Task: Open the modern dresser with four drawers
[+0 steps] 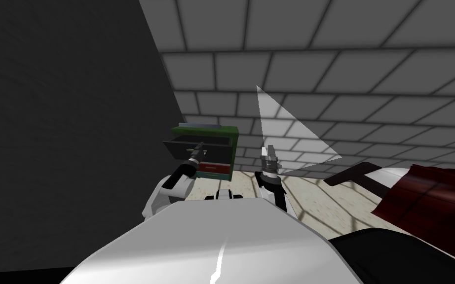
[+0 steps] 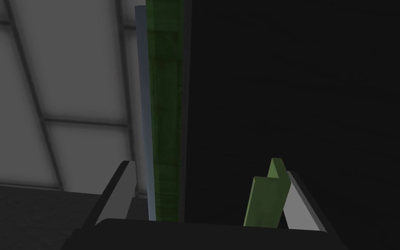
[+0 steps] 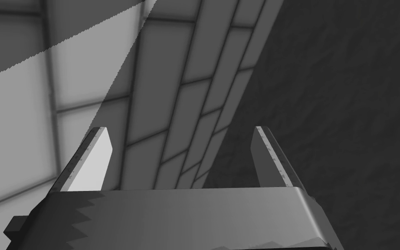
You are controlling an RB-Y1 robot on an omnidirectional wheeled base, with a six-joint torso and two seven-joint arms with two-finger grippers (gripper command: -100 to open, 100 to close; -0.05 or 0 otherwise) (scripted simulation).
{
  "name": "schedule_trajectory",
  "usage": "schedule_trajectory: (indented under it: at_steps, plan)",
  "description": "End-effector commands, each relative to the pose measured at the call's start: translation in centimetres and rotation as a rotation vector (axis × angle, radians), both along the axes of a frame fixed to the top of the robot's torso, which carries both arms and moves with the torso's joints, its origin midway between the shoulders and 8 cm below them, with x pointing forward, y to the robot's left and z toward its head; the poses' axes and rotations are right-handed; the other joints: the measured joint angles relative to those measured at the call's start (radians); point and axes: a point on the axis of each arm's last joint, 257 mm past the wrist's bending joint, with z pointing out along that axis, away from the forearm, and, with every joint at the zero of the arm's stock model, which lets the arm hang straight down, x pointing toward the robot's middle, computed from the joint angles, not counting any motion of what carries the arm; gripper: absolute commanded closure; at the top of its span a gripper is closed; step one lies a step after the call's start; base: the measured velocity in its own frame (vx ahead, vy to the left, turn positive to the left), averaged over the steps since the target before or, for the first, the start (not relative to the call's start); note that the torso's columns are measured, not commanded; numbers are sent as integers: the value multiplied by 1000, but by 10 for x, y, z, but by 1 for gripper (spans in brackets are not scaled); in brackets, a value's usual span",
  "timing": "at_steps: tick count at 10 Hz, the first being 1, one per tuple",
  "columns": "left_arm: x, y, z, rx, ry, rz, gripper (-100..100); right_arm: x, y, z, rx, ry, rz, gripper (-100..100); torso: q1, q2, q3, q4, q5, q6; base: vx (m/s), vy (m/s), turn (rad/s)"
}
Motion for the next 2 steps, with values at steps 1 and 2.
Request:
schedule_trajectory:
  at_steps: [1, 2]
  plan:
    - [0, 0, -1, 0, 2, 0, 0, 0, 0, 0, 0, 0, 0, 0, 0, -1, 0, 0, 0, 0, 0, 0, 0]
    - [0, 0, -1, 0, 3, 1, 0, 0, 0, 0, 0, 0, 0, 0, 0, -1, -1, -1, 0, 0, 0, 0, 0]
